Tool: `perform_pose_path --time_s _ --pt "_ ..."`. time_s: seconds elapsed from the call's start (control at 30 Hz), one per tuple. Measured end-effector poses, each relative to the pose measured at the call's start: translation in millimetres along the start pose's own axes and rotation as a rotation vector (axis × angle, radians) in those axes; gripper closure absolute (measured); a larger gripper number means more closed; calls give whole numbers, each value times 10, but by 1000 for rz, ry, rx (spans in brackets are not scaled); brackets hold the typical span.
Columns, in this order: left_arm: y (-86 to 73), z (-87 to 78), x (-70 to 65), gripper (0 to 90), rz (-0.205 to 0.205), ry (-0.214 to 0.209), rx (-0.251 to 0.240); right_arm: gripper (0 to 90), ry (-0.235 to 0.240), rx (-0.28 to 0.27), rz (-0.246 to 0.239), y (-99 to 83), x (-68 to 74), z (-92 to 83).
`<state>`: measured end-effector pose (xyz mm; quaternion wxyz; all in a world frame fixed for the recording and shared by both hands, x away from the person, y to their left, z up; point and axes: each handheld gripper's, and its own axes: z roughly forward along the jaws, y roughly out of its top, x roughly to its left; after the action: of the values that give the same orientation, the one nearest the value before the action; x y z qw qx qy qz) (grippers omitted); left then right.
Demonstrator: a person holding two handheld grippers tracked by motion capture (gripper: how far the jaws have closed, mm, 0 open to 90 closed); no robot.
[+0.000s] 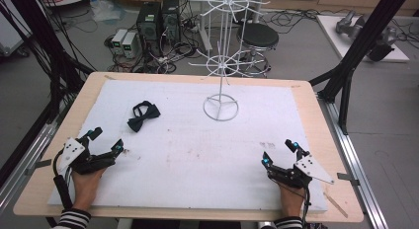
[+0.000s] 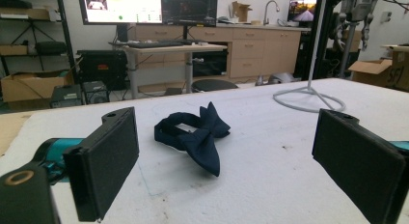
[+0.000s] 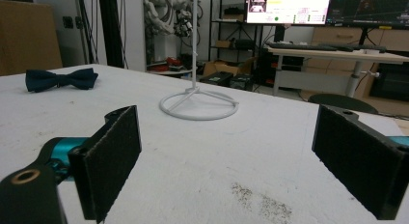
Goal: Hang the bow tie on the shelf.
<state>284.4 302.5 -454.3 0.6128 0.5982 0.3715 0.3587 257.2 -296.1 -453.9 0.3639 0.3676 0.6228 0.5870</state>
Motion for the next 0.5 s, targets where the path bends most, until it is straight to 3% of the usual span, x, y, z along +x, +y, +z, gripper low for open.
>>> perform_pose_path --time_s 0.2,0.5 --pt "1 1 -10 96 10 7 2 92 -2 1 1 0 0 0" --pt "41 77 32 96 -15 2 70 92 -5 8 -7 2 10 6"
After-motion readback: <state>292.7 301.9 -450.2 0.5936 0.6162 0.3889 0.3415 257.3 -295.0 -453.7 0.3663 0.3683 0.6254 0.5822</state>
